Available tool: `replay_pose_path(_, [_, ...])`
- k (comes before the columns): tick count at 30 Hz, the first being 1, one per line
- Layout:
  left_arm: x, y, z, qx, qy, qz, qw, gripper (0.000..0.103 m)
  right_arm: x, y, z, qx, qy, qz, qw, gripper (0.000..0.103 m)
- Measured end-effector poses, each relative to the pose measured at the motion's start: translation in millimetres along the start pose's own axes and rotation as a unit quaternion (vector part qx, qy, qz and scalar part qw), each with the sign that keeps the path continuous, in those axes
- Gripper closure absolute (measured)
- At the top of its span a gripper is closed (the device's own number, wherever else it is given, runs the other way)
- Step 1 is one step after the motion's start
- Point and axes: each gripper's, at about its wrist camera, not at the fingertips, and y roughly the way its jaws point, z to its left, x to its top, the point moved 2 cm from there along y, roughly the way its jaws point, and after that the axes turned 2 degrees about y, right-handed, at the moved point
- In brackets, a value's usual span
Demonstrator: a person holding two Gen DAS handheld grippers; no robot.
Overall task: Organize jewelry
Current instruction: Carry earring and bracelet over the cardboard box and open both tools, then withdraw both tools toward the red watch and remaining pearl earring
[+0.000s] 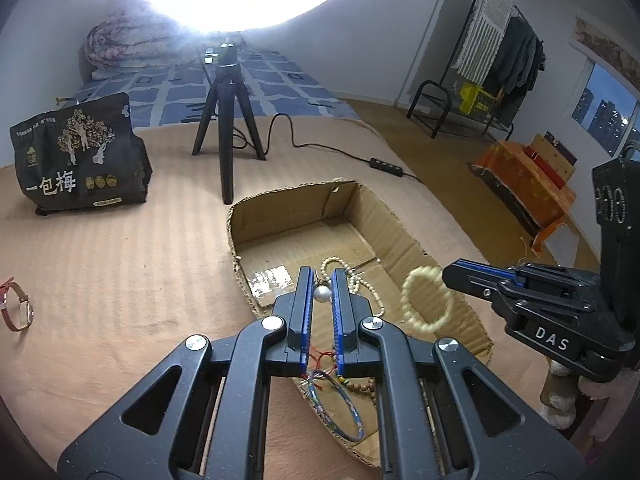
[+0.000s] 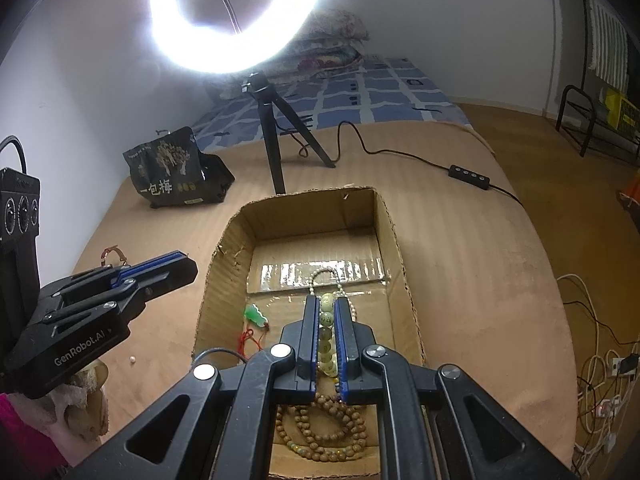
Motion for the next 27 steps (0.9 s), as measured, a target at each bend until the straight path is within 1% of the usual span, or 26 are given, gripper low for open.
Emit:
replay_pose_path(1, [-0.6,0.8,0.4,-0.001,0.0,0.002,1.0,0.096,-0.1,-0.7,-0.1,-0.002,0.001,-0.001,1.0,0.093])
replay_pose_path(2, [-1.0,1.4,1.1,0.001,0.001,0.003,1.0,0.09,0.2,-1.2,-0.1,-0.004,0.002,-0.002,1.0,0.081])
replay_pose_path(3, [-1.5,2.0,2.1,0.005,0.001,0.005,1.0,0.071,0.5,-2.4,-0.3,-0.008,0.004,-0.006,1.0,0.07])
replay_pose_path(4, [-1.7,1.8,3.4,0.007,-0.001,0.004,1.0,0.062,1.4,-3.6,-0.7,-0.015,0.006,-0.01,1.0,0.065])
replay_pose_path(5, [-1.7,-0.1,4.7,0.008,-0.004,-0.001,1.0,0.055,2.2,-5.0,-1.2,-0.02,0.009,-0.013,1.0,0.055])
replay_pose_path(6, [-1.3,-2.5,6.6,0.012,-0.008,-0.008,0.9999,0.055,3.1,-6.9,-1.8,-0.023,0.012,-0.017,1.0,0.046])
replay_pose_path(8, [-0.2,-5.9,8.1,0.014,-0.009,-0.009,0.9998,0.055,4.1,-10.0,-2.1,-0.026,0.015,-0.024,0.999,0.041])
replay_pose_path(10, [0.3,-9.8,10.2,0.017,-0.012,-0.013,0.9997,0.055,5.1,-12.1,-1.6,-0.029,0.017,-0.026,0.999,0.039])
replay_pose_path(12, [0.3,-13.1,11.9,0.019,-0.013,-0.014,0.9996,0.055,5.2,-14.5,-1.1,-0.033,0.019,-0.031,0.999,0.031])
replay_pose_path(16, [-1.1,-20.9,14.3,0.024,-0.012,-0.016,0.9995,0.055,5.5,-18.5,1.6,-0.034,0.019,-0.033,0.999,0.026])
replay_pose_path(18, [-2.0,-24.9,15.1,0.024,-0.012,-0.017,0.9995,0.054,5.5,-20.7,3.6,-0.036,0.018,-0.036,0.999,0.019])
replay_pose_path(20, [-3.4,-30.1,16.4,0.026,-0.012,-0.019,0.9994,0.054,5.8,-23.7,5.9,-0.04,0.018,-0.04,0.998,0.014])
replay_pose_path(22, [-4.2,-34.9,18.3,0.028,-0.011,-0.021,0.9993,0.054,6.1,-26.8,8.7,-0.041,0.016,-0.043,0.998,0.013])
replay_pose_path(27, [-7.4,-47.1,22.0,0.035,-0.002,-0.023,0.9991,0.054,5.9,-34.5,19.3,-0.045,0.01,-0.054,0.997,0.002])
